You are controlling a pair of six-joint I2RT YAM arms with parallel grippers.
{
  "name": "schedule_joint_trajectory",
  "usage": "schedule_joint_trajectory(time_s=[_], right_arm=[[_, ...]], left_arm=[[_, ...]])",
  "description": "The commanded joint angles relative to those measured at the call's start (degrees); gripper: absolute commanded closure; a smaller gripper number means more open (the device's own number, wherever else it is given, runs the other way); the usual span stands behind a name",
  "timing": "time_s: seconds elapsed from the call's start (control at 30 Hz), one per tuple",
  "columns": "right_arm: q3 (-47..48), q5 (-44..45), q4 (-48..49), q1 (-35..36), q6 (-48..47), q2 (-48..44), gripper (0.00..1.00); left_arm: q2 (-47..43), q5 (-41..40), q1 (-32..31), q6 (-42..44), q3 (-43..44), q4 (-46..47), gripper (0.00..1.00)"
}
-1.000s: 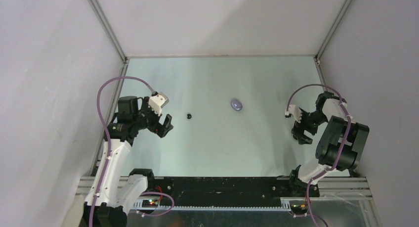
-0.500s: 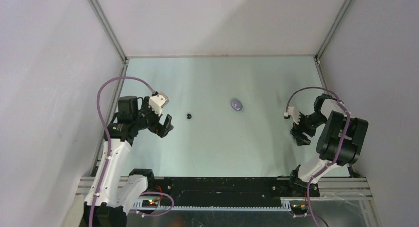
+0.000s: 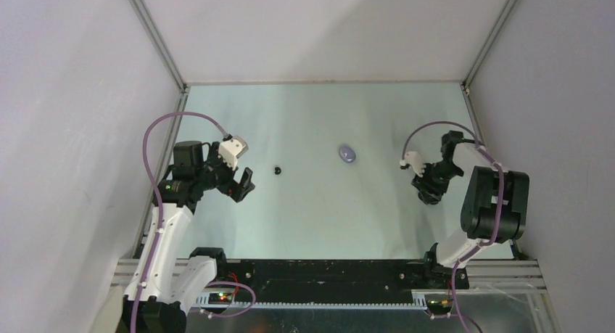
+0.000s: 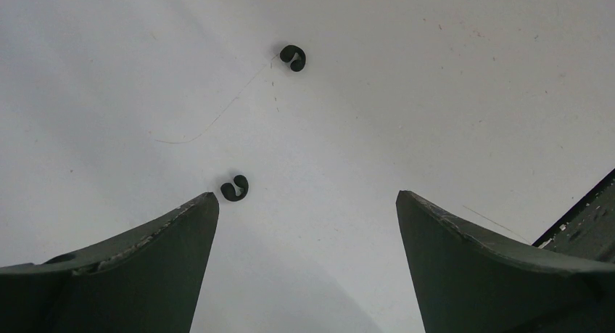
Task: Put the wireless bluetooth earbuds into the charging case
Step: Move the charging case to the center of the board.
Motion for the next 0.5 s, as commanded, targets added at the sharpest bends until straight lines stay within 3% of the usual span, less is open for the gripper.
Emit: schedule_joint_trajectory(time_s=[0.0, 0.2, 0.47], right_arm=[[0.5, -0.1, 1.5, 9.2, 11.4, -3.9, 0.6], [8.1, -1.5, 3.6, 25.8, 26.6, 1.3, 0.61], [20.1, 0.8, 7.3, 35.9, 46.1, 13.9, 0.57]], left_arm=[[0.0, 1.1, 0.4, -0.2, 1.7, 0.1, 0.01], [0.4, 0.8, 0.4, -0.2, 1.5, 0.3, 0.01], [0.6, -0.5, 0.4, -0.5, 1.3, 0.8, 0.01]])
